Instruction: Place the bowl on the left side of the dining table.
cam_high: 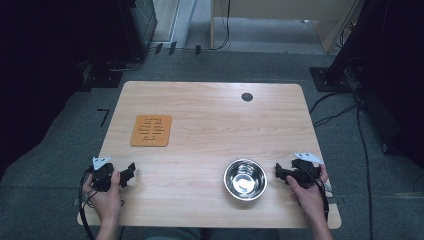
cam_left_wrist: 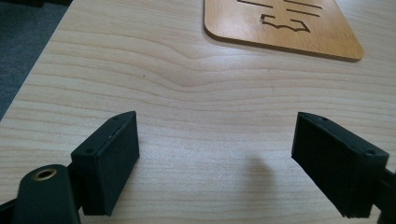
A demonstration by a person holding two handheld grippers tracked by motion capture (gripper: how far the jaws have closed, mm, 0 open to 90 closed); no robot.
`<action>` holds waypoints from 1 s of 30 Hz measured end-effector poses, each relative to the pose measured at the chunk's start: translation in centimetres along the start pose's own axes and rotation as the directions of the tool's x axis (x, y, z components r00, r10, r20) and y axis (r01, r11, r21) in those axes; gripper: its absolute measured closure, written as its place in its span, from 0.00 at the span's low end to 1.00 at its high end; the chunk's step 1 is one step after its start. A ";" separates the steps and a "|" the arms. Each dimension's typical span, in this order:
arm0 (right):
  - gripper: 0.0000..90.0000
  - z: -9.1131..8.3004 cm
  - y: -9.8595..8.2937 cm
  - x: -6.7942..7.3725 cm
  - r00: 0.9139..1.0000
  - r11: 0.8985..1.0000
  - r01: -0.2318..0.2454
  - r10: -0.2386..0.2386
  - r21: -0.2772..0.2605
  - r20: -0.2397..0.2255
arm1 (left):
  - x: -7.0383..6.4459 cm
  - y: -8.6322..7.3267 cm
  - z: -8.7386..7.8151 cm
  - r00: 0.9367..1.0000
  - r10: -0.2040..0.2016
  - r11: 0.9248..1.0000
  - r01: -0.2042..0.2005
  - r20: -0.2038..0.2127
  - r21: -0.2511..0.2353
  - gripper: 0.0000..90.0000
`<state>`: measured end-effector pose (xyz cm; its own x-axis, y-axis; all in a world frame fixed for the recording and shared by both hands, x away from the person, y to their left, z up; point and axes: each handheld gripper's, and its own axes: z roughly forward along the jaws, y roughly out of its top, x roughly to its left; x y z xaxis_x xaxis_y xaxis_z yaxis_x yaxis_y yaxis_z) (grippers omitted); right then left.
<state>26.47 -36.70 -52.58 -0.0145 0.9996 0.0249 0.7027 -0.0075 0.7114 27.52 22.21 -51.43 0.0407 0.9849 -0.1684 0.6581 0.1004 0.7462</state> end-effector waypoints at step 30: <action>0.00 -0.1 -0.1 0.2 1.000 1.000 0.004 -0.004 -0.001 -0.004 | -10.1 -0.2 0.2 0.978 0.098 0.994 -0.088 0.185 -0.062 0.16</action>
<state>26.36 -36.50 -52.59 -0.0203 0.9995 0.0250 0.7017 -0.0035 0.7125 27.13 12.21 -50.03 0.2435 0.9467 -0.2107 0.6041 0.0220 0.7966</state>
